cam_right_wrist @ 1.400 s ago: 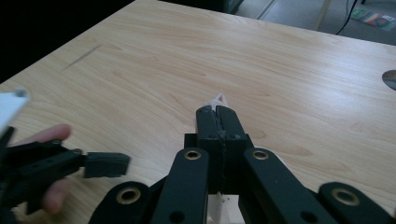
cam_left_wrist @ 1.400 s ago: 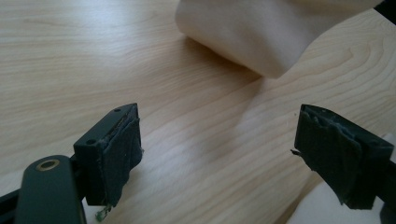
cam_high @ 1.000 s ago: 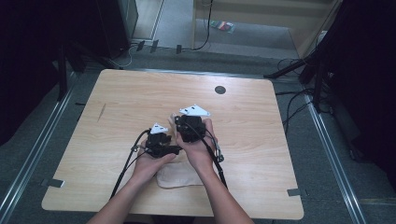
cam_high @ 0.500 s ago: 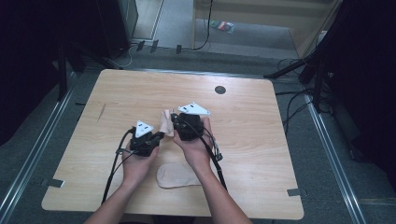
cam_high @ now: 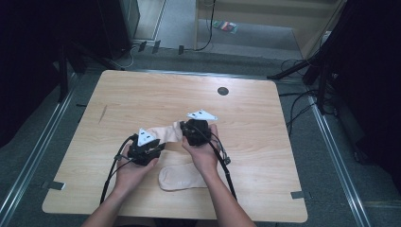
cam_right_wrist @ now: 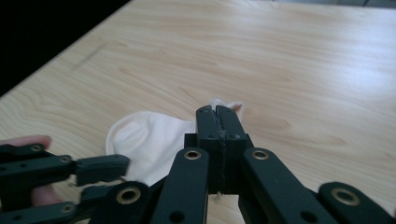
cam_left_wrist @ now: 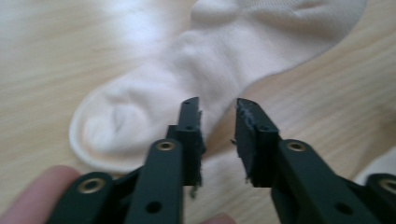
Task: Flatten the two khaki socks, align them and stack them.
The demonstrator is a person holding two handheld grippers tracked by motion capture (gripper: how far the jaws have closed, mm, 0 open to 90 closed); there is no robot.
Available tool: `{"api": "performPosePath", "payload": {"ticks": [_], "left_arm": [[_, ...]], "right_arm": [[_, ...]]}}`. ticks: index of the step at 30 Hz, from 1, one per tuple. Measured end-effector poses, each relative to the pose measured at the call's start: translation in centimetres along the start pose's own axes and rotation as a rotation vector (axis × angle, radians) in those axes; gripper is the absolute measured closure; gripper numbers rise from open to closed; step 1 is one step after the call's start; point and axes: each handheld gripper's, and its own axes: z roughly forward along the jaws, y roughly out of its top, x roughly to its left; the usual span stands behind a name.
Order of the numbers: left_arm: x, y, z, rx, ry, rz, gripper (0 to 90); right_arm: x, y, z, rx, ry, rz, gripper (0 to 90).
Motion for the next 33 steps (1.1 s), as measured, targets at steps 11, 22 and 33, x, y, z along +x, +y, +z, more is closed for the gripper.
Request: {"api": "performPosePath", "payload": {"ticks": [11, 22, 33], "left_arm": [[3.6, -0.8, -0.4, -0.056, 0.05, -0.218, 45.2], [4.4, 0.6, 1.4, -0.033, 0.058, -0.263, 54.7], [4.3, 0.7, 2.7, 0.023, 0.012, -0.235, 72.9]], "right_arm": [[-4.9, -2.9, 0.0, 0.064, -0.091, -0.02, 89.4], [-8.3, -3.9, 0.1, 0.068, -0.105, 0.081, 61.2], [-7.5, -4.9, 1.9, 0.128, -0.065, 0.061, 83.0]]}}
